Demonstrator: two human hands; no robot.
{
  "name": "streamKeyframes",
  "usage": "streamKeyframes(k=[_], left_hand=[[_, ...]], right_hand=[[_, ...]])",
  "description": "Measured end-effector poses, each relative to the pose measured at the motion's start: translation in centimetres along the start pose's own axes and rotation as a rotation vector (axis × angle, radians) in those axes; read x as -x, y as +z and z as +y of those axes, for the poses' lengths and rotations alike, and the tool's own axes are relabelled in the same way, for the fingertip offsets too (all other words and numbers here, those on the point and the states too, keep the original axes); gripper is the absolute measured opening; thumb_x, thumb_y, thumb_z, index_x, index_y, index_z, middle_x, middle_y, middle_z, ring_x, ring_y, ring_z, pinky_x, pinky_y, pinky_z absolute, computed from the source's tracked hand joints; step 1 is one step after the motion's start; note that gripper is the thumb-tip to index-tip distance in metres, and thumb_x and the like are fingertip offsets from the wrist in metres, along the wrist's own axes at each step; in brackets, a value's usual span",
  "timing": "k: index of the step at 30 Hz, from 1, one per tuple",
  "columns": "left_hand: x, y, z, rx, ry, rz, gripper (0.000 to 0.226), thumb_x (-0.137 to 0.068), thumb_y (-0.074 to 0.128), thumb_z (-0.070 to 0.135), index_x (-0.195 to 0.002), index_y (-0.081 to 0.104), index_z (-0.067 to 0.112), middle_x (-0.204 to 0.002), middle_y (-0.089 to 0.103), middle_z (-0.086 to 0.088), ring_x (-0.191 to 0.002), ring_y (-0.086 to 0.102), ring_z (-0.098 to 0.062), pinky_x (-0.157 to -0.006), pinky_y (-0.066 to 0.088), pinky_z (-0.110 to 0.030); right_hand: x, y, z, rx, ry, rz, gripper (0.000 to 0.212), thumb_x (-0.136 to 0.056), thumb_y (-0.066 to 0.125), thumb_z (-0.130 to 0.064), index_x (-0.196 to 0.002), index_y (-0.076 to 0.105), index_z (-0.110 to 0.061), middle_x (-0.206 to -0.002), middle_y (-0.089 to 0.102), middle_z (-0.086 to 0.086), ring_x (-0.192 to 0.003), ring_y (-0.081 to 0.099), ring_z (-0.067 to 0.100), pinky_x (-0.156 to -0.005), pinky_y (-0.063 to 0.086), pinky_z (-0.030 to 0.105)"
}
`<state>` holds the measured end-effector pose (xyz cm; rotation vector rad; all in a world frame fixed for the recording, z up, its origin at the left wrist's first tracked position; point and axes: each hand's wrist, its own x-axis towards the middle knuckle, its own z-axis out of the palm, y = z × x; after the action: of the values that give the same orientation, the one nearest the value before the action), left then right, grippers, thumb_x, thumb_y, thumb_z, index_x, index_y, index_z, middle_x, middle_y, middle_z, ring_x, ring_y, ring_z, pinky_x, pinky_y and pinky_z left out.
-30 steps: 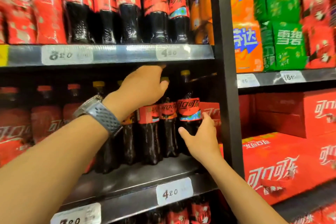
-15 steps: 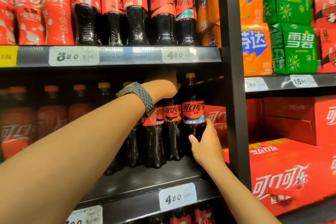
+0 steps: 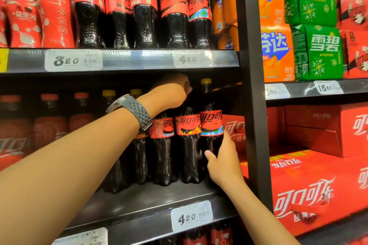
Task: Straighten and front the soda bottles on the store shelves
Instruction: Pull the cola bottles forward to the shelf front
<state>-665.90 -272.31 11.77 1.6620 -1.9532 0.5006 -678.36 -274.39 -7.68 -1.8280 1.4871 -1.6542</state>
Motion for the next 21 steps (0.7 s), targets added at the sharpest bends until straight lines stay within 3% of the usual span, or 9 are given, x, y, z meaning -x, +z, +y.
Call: streamKeyframes(k=[10,17,21], left_hand=[[-0.2,0.2,-0.2,0.045,0.001,0.024,0.027,-0.096,0.051,0.034,-0.117,0.061,0.02,-0.112,0.063,-0.005,-0.091,0.056,-0.021,-0.076,0.043,-0.031],[0.3,-0.4,-1.3,0.036,0.051,-0.002,0.043,-0.093,0.052,0.045,-0.128,0.054,0.02,-0.12,0.059,-0.004,-0.104,0.057,-0.024,-0.081,0.044,-0.031],[0.6,-0.3,-1.2,0.028,0.055,-0.013,0.034,-0.093,0.053,0.043,-0.113,0.059,0.016,-0.1,0.061,-0.005,-0.084,0.055,-0.021,-0.069,0.039,-0.03]], right_hand=[[0.5,-0.7,0.2,-0.031,-0.008,-0.017,0.08,-0.09,0.057,-0.01,-0.152,0.008,-0.021,-0.15,0.031,0.002,-0.138,0.03,0.022,-0.113,0.028,0.04],[1.0,-1.2,0.2,-0.064,-0.022,-0.023,0.081,-0.091,0.056,-0.008,-0.153,0.005,-0.021,-0.154,0.025,0.0,-0.142,0.022,0.019,-0.112,0.021,0.031],[1.2,-1.5,0.1,-0.09,-0.017,-0.048,0.08,-0.092,0.055,-0.008,-0.153,0.005,-0.021,-0.156,0.021,-0.003,-0.143,0.019,0.018,-0.113,0.018,0.031]])
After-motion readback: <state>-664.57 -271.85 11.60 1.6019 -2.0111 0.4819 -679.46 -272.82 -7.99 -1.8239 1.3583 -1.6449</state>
